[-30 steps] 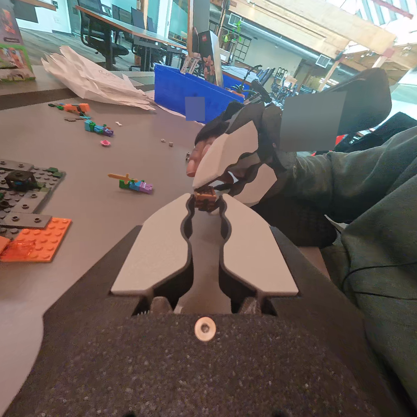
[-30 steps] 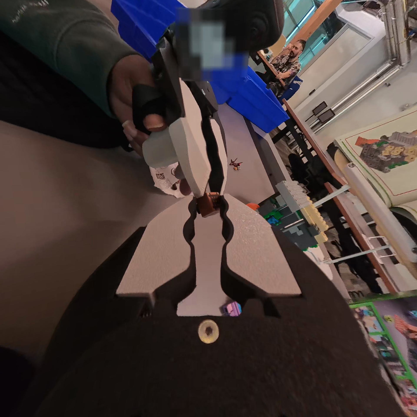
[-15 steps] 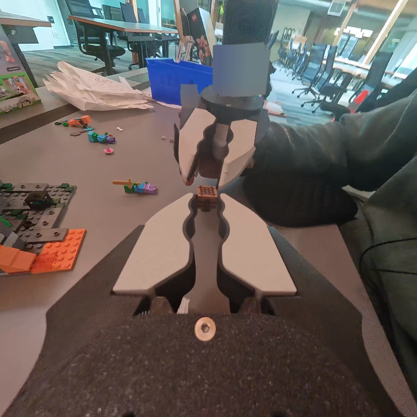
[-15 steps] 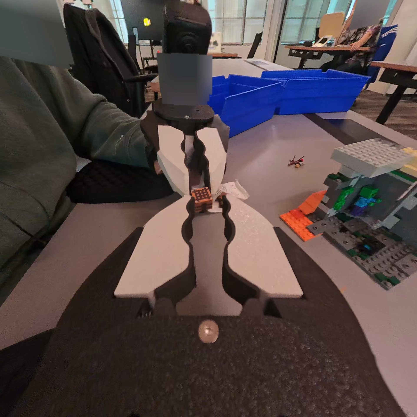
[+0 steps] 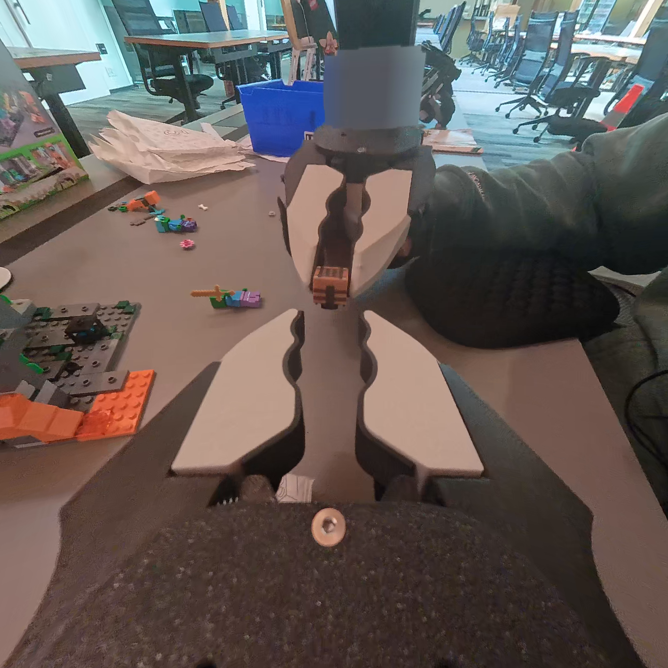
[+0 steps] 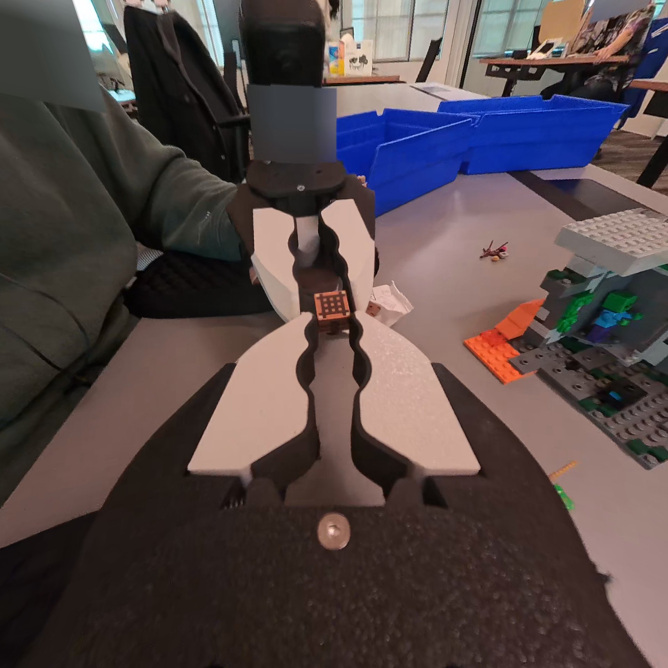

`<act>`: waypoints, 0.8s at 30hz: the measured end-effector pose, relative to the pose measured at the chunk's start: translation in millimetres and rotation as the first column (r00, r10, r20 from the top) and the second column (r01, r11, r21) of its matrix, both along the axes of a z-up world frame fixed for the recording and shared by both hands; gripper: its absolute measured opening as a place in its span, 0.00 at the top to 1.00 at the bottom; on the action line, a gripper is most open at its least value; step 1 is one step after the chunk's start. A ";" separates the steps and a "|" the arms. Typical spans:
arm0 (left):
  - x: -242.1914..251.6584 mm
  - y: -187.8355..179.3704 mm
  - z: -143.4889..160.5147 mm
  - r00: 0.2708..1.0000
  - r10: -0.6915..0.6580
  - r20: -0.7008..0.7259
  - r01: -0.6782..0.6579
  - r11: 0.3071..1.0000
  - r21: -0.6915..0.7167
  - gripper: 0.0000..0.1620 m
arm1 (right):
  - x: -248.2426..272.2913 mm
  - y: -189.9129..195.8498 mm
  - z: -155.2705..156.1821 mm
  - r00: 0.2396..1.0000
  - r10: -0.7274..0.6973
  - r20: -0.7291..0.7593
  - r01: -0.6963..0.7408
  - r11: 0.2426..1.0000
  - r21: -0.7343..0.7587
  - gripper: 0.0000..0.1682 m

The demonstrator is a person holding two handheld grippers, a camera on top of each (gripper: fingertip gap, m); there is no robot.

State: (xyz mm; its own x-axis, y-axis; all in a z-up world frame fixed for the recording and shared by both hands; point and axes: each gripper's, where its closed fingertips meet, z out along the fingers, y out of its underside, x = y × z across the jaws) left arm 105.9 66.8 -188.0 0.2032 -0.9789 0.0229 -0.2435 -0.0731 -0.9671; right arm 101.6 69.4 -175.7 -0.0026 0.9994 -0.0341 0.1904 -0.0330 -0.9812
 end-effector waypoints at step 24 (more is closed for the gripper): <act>0.5 -8.7 -26.0 0.977 -0.023 -0.211 0.041 0.996 0.079 0.90 | -1.3 -10.4 -28.1 0.984 0.059 0.167 -0.064 0.998 0.027 0.87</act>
State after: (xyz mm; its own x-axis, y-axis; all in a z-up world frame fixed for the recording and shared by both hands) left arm 106.3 58.1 -213.9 0.1631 -0.9817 -0.0981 -0.4425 0.0160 -0.8966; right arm 100.4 59.0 -203.8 -0.0607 0.9981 -0.0075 0.3512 0.0144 -0.9362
